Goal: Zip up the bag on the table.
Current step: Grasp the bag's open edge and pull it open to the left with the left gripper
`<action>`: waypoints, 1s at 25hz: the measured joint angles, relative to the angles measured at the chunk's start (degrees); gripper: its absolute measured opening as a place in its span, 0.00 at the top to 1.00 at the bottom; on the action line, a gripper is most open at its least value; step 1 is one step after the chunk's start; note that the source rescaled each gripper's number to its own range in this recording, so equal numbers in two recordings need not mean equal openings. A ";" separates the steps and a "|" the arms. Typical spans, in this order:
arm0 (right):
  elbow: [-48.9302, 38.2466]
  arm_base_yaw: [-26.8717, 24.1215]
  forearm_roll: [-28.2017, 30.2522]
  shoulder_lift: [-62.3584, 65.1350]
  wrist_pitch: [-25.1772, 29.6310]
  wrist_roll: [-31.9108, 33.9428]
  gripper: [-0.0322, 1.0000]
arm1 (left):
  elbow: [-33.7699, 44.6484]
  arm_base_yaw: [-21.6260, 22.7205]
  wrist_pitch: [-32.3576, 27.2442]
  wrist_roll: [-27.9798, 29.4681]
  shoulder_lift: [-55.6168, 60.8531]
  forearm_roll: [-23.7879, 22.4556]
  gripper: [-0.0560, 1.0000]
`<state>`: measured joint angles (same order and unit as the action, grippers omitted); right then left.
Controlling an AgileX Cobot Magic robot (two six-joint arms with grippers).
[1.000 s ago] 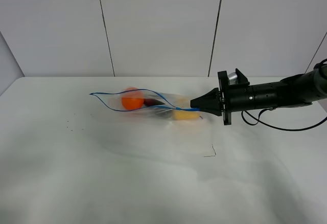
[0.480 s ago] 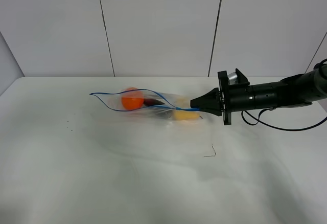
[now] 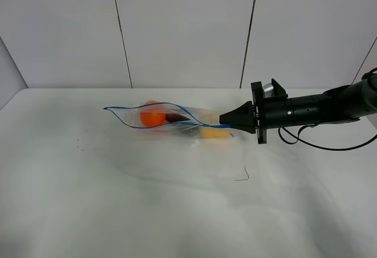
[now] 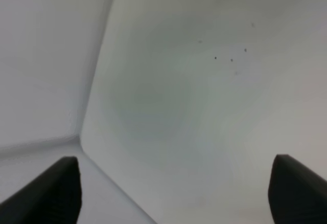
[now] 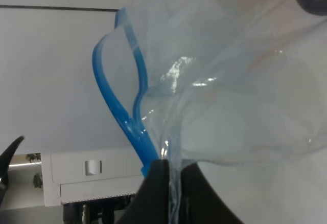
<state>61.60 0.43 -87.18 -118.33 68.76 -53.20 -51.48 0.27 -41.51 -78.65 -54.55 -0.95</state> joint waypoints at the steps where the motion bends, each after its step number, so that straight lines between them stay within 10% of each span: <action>1: 0.00 0.00 0.00 0.00 0.00 -0.08 0.97 | 0.00 0.00 1.48 -2.16 -1.63 2.63 0.12; 8: 0.00 0.00 0.00 0.00 0.00 -0.69 0.97 | 0.00 -1.18 9.28 -11.90 -8.54 22.14 0.14; 25: 0.00 0.00 0.00 0.00 0.00 -0.69 0.97 | 0.00 -37.32 37.55 -14.07 -28.58 24.05 0.14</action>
<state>61.60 0.43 -87.18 -118.33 68.76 -53.89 -51.48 -37.05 -3.96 -92.72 -83.13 23.10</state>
